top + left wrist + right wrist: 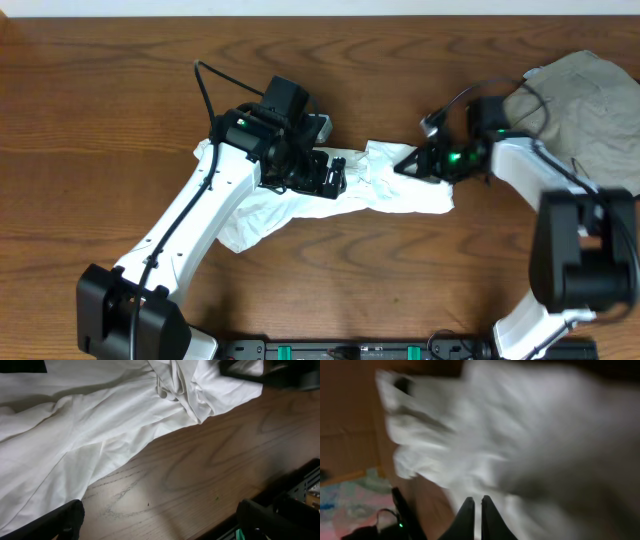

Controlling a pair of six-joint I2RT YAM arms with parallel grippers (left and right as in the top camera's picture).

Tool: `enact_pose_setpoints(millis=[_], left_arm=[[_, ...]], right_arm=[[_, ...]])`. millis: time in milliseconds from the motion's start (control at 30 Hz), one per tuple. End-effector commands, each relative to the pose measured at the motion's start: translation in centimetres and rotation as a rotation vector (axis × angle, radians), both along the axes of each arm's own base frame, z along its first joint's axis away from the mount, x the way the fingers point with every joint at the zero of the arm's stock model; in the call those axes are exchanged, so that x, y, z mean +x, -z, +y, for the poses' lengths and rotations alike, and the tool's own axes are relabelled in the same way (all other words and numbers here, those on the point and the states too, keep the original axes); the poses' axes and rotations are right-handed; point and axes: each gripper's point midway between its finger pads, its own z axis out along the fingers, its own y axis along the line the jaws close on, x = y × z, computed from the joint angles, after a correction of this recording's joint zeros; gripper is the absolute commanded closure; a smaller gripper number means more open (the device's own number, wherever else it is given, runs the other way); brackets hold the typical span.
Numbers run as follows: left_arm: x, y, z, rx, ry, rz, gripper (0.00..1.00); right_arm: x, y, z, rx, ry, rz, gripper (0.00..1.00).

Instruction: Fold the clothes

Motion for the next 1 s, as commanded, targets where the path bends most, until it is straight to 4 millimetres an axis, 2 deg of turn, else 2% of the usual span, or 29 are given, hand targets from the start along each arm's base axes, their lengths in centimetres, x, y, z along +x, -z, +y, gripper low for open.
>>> enact_pose_setpoints(millis=[0, 100, 233, 367, 600, 667, 733, 800, 867, 967], left_arm=[[0.0, 0.0, -0.2, -0.007, 0.006, 0.006, 0.01], [0.2, -0.1, -0.3, -0.010, 0.006, -0.002, 0.01], [0.4, -0.1, -0.4, -0.015, 0.006, -0.011, 0.01], [0.4, -0.1, -0.4, -0.015, 0.006, -0.011, 0.01], [0.4, -0.1, -0.4, -0.015, 0.006, -0.011, 0.01], [0.4, -0.1, -0.4, -0.015, 0.006, -0.010, 0.01], [0.4, -0.1, -0.4, -0.015, 0.006, -0.011, 0.01], [0.4, -0.1, -0.4, -0.015, 0.005, -0.011, 0.01], [0.4, -0.1, -0.4, -0.015, 0.005, -0.011, 0.01], [0.4, -0.1, -0.4, -0.015, 0.005, -0.011, 0.01]], right_arm=[[0.7, -4.4, -0.5, 0.044, 0.001, -0.133, 0.85], [1.0, -4.3, -0.8, 0.023, 0.007, -0.146, 0.83], [0.9, -2.5, 0.1, 0.007, -0.028, -0.132, 0.83], [0.8, 0.0, 1.2, 0.007, -0.059, -0.095, 0.83], [0.5, 5.5, 2.2, 0.004, -0.087, -0.009, 0.86], [0.4, 6.2, 2.1, 0.002, -0.085, 0.004, 0.88], [0.6, 6.1, 1.9, -0.001, -0.079, 0.000, 0.89], [1.0, 5.1, 1.6, 0.000, -0.070, -0.027, 0.90], [1.4, 3.4, 1.3, 0.001, -0.061, -0.065, 0.90], [1.8, -0.2, 0.8, 0.003, -0.047, -0.139, 0.90]])
